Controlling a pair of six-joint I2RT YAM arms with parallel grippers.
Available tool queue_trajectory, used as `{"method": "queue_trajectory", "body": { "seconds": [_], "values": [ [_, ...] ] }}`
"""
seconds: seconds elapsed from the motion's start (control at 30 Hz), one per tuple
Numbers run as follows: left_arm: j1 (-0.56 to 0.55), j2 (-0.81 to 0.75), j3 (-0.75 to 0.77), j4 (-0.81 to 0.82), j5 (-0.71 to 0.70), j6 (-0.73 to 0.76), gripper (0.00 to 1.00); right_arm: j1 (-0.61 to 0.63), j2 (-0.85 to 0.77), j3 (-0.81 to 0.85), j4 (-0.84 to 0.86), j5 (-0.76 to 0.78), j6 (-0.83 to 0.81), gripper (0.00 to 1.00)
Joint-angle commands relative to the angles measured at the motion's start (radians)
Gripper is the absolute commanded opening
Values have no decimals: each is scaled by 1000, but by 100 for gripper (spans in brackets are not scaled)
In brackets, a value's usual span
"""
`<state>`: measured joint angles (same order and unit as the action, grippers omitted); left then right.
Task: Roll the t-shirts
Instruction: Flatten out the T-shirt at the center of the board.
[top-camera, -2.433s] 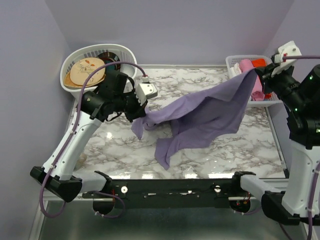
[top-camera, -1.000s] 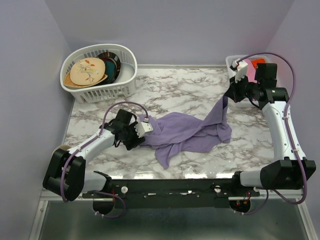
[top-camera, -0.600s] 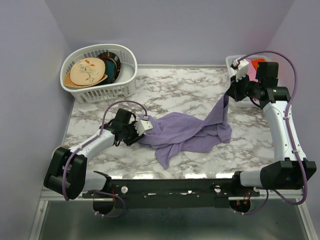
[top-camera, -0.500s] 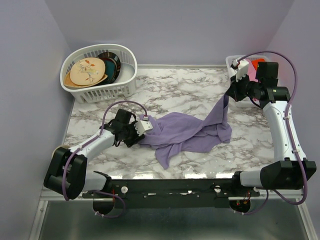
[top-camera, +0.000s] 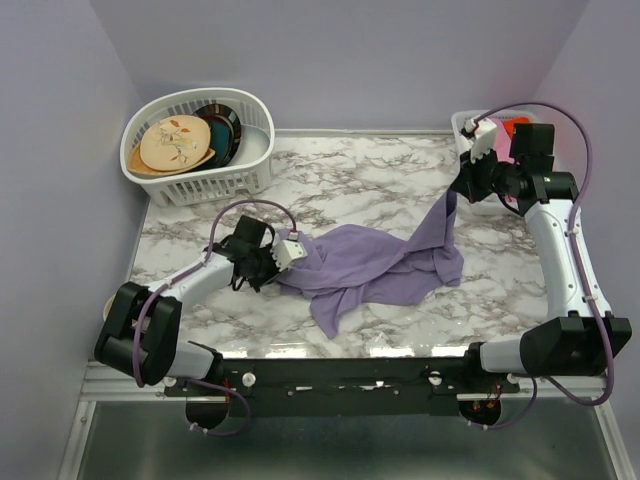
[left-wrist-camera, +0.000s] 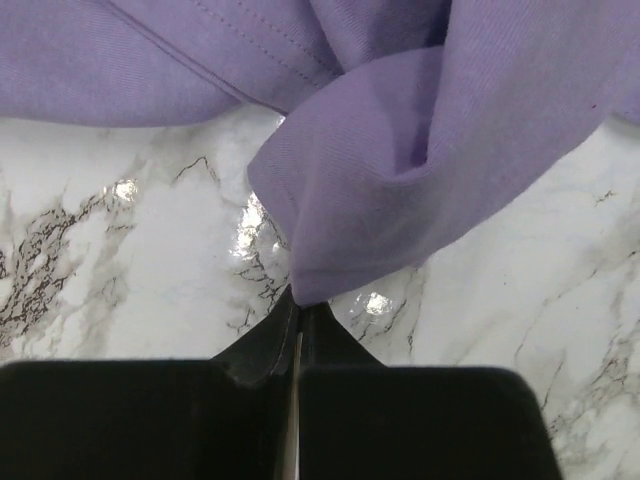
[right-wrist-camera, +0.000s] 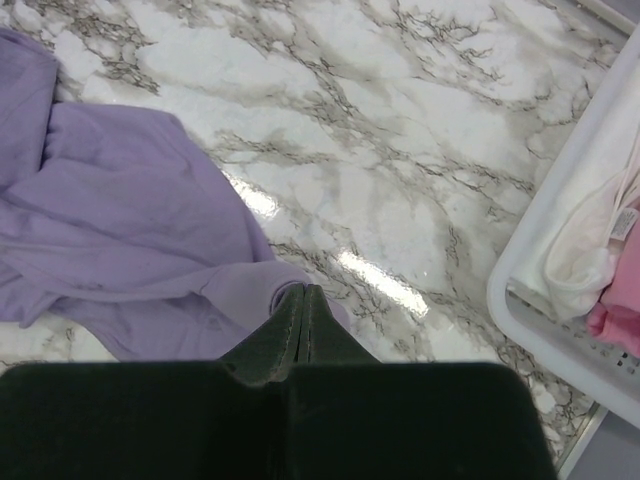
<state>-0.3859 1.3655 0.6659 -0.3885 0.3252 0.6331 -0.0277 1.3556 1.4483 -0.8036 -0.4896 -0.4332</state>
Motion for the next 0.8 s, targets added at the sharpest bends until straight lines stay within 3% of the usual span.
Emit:
{"method": "queue_trajectory", "body": {
  "seconds": [0.0,0.2,0.37,0.53,0.77],
  "values": [
    [21,-67,66,-121,23,17,0,3,2,41,29,32,19,0],
    [114,-209,274,-251,-15,31,0,0,42,223,121,172,-28,0],
    [154,-203,551,-314,-77,16,0,-12,108,434,153,213,-41,0],
    [173,-177,727,-323,-181,54,0,-14,155,650,173,232,-30,0],
    [216,-189,926,-253,-318,54,0,-14,84,693,240,256,-48,0]
  ]
}}
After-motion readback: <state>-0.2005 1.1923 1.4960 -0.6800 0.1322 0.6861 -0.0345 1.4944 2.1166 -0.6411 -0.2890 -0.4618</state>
